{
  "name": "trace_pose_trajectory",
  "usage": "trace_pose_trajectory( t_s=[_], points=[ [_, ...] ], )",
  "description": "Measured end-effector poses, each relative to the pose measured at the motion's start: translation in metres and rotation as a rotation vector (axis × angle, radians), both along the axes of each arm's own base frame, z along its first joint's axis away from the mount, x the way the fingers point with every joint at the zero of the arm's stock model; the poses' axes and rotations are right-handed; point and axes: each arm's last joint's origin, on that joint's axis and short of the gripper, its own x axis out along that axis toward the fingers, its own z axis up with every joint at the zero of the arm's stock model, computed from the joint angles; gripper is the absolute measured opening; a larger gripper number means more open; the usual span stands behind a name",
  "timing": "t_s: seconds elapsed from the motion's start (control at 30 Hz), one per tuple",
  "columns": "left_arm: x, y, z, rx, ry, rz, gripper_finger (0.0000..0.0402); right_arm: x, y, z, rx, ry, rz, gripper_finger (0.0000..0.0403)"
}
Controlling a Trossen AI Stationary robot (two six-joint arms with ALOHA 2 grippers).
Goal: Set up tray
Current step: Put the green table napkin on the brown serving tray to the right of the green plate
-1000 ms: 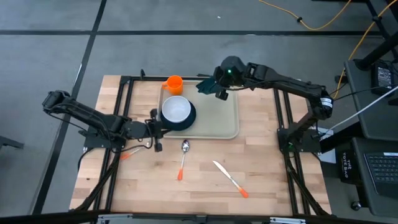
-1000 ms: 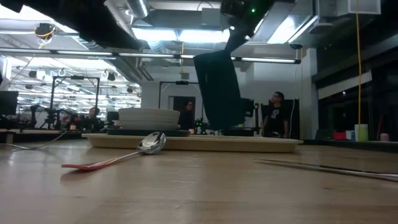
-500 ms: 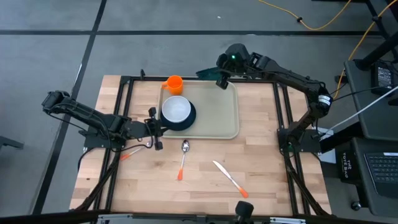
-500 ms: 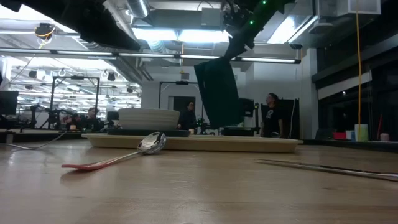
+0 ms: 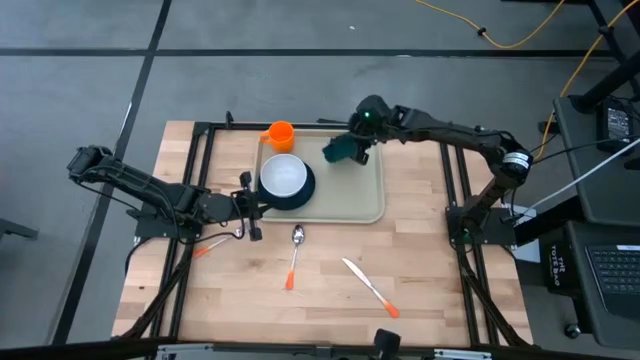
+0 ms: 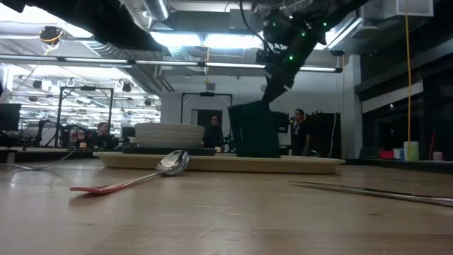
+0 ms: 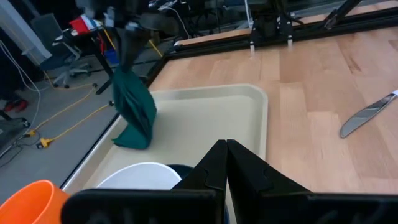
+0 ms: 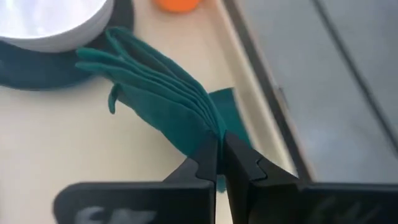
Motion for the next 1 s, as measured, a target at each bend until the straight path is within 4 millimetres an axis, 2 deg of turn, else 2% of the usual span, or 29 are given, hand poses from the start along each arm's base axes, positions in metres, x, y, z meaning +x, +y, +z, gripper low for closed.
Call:
trace_pose_trajectory(
  t_s=[0.37,0.57,1.0],
  points=[
    [0.0,0.0,0.0,-0.001,0.0,0.0,0.0004,-0.005,0.004,-0.026,0.045,0.003,0.021,0.0013],
    [0.0,0.0,0.0,-0.001,0.0,0.0,0.0004,-0.007,0.009,-0.04,0.135,-0.039,0.007,0.0013],
    [0.0,0.0,0.0,0.008,0.003,-0.003,0.0003,-0.01,0.038,-0.072,0.191,0.041,0.049,0.0013]
  ],
)
